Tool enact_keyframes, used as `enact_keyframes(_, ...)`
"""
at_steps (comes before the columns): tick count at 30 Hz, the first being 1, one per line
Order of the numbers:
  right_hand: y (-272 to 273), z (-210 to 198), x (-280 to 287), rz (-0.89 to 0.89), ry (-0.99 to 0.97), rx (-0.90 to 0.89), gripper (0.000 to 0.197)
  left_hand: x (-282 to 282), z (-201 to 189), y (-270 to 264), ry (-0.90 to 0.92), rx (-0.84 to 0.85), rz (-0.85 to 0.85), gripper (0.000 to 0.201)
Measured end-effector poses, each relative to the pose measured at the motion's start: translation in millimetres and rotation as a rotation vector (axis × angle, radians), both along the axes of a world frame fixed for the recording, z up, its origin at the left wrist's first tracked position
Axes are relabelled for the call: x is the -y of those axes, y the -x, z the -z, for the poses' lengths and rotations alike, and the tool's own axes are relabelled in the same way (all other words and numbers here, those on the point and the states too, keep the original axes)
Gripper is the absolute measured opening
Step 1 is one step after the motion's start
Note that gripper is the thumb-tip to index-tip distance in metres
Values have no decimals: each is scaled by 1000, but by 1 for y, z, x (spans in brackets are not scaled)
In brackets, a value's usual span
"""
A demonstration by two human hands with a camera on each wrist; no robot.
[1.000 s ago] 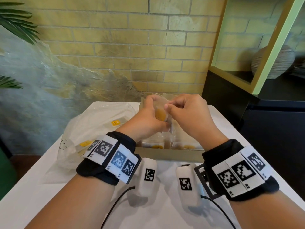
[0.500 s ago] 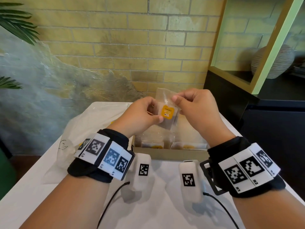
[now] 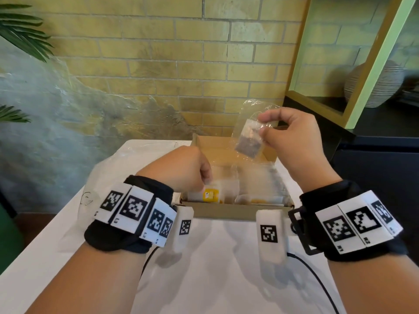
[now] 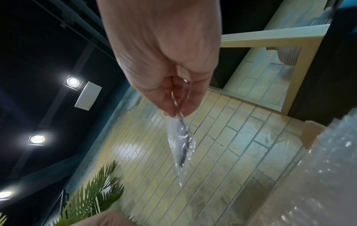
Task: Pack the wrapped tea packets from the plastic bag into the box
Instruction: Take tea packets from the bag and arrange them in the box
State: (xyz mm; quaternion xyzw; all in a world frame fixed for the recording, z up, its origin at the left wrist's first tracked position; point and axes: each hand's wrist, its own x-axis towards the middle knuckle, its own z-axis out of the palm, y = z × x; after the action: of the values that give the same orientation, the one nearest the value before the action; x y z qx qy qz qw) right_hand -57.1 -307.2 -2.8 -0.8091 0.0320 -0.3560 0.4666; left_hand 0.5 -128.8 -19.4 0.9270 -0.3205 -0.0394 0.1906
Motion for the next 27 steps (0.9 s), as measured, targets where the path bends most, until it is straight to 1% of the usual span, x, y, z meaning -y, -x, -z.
enact_keyframes(3,0,0,-1,-12,22,-8,34,3,-2,2,-4,42,0,22)
enact_keyframes(5,-1,-1,-2,-29,6,-6,35,4,-3,4,-52,43,-1,22)
enact_keyframes(8,0,-1,1,-84,-32,-20,60,7,0,7,-195,-1,-19,19)
enact_keyframes(10,3,-3,1,-116,5,-48,65,9,4,6,-241,-3,-27,15)
enact_keyframes(14,6,-4,-3,-188,154,-159,50,9,8,3,-213,-28,-30,15)
enact_keyframes(16,6,-2,-7,-205,307,-252,47,3,6,0,-172,-75,-35,17)
enact_keyframes(19,4,4,-16,-188,578,-379,43,-18,-6,-8,-13,-93,-99,17)
enact_keyframes(21,1,11,-20,-216,687,-459,41,-34,-14,-14,97,-59,-167,15)
enact_keyframes(23,-2,18,-25,-265,771,-546,39,-50,-18,-21,155,-20,-276,8)
enact_keyframes(25,-4,21,-27,-295,814,-576,36,-62,-16,-27,148,-32,-391,7)
enact_keyframes(27,-4,20,-27,-277,794,-556,32,-67,-12,-28,52,-79,-482,8)
